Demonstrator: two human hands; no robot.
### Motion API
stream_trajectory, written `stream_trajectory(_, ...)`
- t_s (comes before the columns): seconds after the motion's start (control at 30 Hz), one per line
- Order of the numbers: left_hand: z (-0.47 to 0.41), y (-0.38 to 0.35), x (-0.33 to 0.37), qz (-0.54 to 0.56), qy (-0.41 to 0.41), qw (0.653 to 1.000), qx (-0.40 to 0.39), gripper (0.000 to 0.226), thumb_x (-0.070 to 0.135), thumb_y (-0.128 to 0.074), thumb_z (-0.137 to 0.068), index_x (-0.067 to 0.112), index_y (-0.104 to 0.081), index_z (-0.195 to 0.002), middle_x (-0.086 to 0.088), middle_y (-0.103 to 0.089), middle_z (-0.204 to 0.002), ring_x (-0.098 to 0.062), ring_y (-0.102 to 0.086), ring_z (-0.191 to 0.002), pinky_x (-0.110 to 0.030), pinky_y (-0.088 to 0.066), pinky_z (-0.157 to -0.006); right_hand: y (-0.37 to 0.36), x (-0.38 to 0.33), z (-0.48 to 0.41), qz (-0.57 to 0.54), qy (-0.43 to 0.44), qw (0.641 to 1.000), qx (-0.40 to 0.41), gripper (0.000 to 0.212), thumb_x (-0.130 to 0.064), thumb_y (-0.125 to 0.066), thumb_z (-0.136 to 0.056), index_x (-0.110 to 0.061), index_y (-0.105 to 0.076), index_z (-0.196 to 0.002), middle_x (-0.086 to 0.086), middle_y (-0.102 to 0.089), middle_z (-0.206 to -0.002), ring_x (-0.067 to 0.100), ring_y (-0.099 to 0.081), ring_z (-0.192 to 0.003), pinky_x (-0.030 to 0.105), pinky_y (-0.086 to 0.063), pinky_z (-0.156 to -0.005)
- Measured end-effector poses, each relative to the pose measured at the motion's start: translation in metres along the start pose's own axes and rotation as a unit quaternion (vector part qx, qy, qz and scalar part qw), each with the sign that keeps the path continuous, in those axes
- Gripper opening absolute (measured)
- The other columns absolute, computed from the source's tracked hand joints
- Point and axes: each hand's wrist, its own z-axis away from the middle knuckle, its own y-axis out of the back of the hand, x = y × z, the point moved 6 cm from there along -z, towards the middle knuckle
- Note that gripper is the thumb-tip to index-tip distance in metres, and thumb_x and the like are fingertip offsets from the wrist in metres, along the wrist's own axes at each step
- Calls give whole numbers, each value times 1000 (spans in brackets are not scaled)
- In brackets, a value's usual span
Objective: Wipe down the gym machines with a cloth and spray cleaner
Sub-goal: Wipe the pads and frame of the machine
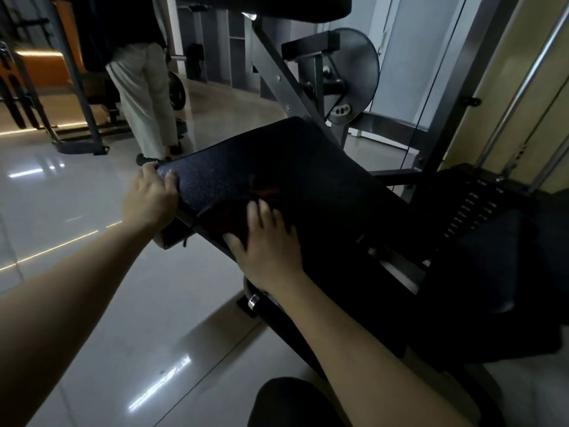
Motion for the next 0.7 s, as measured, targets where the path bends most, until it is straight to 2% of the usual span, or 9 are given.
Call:
stream_trajectory(0.1, 12, 2, 2, 28, -2, 999, 23, 49, 42, -37, -107, 5, -42, -140, -27, -48, -140, -41, -44, -132, -50, -35, -107, 5, 57, 70, 19, -100, 994, -30, 100, -83, -20, -88, -15, -3, -161, 8, -4, -168, 31, -16, -152, 54, -21, -118)
stream_trajectory(0.2, 22, 6, 2, 14, -8, 1000, 24, 47, 36, -35, -109, 1, -41, -140, -30, -45, -136, -42, -42, -130, -51, -32, -107, 6, 111, 132, 47, -163, 985, -44, 108, -88, 0, -81, -15, 6, -160, 9, 3, -168, 29, -13, -154, 48, -20, -121)
stream_trajectory(0.33, 26, 8, -1, 14, -7, 1000, 27, 45, 33, -37, -108, -1, -43, -138, -32, -44, -136, -42, -39, -130, -50, -28, -110, 2, 135, 166, 55, -206, 976, -36, 109, -83, 4, -81, -7, 3, -159, 15, 2, -167, 31, -15, -153, 41, -19, -122)
stream_trajectory(0.4, 26, 5, -5, 6, -7, 1000, 29, 46, 34, -36, -107, 0, -46, -137, -31, -45, -136, -44, -42, -127, -53, -32, -110, 0, 130, 166, 44, -229, 972, -25, 102, -76, 1, -86, -4, 0, -159, 16, 0, -167, 31, -15, -153, 41, -18, -122)
stream_trajectory(0.47, 27, 4, -5, 23, -1, 999, 39, 46, 34, -40, -107, 0, -47, -136, -30, -47, -135, -43, -45, -126, -54, -36, -108, 0, 122, 158, 45, -249, 967, -12, 94, -68, 6, -91, -3, -2, -159, 17, -2, -167, 31, -14, -153, 43, -18, -124)
stream_trajectory(0.5, 30, 3, -6, 42, 2, 998, 46, 45, 34, -42, -106, 0, -48, -135, -30, -49, -133, -43, -47, -125, -54, -36, -108, -1, 116, 155, 51, -254, 966, -16, 91, -64, 8, -92, -3, -2, -158, 17, 0, -167, 31, -11, -154, 44, -16, -125)
stream_trajectory(0.57, 24, 4, -11, 72, 1, 996, 58, 44, 35, -45, -106, 3, -49, -135, -27, -51, -131, -41, -47, -125, -52, -36, -110, -1, 96, 131, 57, -237, 969, -28, 85, -59, 1, -95, -3, 0, -158, 16, 3, -167, 30, -5, -155, 45, -12, -125)
stream_trajectory(0.7, 20, 5, -16, 90, -11, 995, 34, 48, 41, -44, -106, 10, -45, -142, -20, -48, -136, -38, -45, -128, -53, -36, -112, 0, 40, 66, 31, -146, 989, -19, 76, -51, -18, -102, -2, -1, -158, 18, 4, -167, 29, 2, -155, 45, -7, -126)
